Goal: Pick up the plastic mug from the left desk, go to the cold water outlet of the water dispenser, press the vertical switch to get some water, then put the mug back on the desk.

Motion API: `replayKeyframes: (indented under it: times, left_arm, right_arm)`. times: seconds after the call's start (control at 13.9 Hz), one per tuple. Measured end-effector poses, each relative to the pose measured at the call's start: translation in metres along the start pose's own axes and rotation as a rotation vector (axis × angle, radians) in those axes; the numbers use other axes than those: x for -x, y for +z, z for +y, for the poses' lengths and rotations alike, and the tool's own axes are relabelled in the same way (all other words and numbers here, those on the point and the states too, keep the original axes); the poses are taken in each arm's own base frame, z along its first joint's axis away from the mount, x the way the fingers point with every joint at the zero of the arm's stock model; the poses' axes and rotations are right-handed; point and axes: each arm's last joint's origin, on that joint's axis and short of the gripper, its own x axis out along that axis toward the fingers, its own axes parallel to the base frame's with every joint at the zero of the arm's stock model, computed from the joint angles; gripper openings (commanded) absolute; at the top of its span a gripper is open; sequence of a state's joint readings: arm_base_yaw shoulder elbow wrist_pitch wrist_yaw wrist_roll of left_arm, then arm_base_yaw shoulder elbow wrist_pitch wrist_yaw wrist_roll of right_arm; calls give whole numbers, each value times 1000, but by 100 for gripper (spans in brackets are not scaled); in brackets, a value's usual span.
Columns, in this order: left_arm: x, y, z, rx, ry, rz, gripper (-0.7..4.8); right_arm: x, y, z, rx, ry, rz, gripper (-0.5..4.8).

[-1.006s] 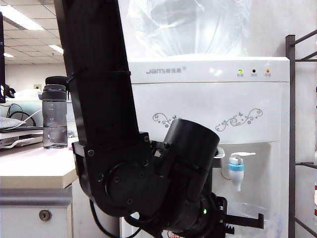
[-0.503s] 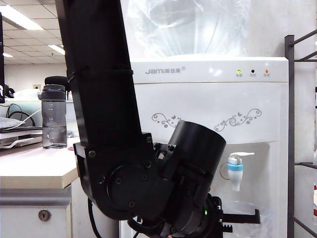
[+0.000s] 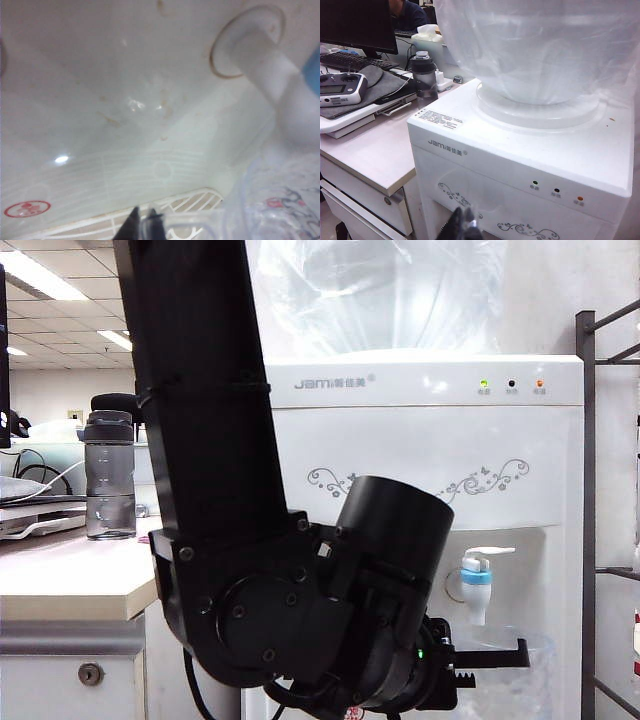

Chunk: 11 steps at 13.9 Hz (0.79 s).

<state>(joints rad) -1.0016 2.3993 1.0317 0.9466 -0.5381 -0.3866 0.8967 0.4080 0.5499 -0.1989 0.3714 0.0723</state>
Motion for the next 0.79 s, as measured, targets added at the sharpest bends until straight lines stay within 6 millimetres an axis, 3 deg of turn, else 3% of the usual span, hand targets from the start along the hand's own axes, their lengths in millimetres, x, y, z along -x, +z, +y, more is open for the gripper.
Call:
replayKeyframes:
  times: [0.79]
  left_arm:
    - [7,0,-4,-33,28,-10,-5]
  right_arm:
    - [0,1,0,-2,0,-5,-6]
